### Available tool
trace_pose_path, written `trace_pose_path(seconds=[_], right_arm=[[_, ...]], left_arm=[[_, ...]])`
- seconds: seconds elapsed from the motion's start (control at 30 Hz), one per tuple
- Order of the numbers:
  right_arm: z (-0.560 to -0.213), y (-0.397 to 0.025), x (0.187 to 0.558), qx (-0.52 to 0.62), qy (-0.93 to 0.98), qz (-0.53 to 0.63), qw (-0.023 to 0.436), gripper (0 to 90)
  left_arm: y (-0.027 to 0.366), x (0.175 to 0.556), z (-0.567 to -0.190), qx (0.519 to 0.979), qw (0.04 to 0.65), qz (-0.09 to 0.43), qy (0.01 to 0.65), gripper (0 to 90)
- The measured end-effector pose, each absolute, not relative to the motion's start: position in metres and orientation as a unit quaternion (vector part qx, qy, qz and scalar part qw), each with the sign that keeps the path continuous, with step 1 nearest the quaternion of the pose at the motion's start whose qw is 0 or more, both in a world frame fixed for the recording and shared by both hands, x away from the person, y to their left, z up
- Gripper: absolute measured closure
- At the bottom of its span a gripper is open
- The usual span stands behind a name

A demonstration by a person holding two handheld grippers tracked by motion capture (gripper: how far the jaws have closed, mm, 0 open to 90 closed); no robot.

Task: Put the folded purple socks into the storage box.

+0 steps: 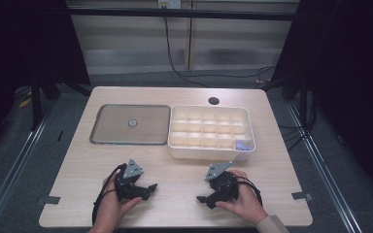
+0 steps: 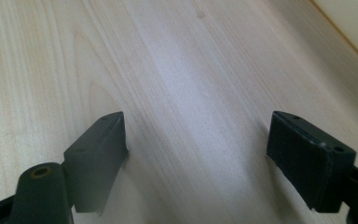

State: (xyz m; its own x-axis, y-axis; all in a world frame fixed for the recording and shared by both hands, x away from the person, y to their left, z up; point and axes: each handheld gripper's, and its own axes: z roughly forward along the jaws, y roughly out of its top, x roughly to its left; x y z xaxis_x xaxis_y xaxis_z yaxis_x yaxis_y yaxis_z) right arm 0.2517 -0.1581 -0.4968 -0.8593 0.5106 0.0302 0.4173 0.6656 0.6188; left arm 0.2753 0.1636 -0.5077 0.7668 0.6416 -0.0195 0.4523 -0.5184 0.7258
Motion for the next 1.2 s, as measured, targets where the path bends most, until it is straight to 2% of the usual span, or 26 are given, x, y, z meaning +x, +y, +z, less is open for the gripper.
trace_pose_path(seconds=[1.2], right_arm=[[-0.510,-0.168,0.243,0.259,0.879,0.389,0.098,17.8]], left_arm=[[0.164,0.275,-0.508,0.862,0.375,0.127,0.317,18.1]])
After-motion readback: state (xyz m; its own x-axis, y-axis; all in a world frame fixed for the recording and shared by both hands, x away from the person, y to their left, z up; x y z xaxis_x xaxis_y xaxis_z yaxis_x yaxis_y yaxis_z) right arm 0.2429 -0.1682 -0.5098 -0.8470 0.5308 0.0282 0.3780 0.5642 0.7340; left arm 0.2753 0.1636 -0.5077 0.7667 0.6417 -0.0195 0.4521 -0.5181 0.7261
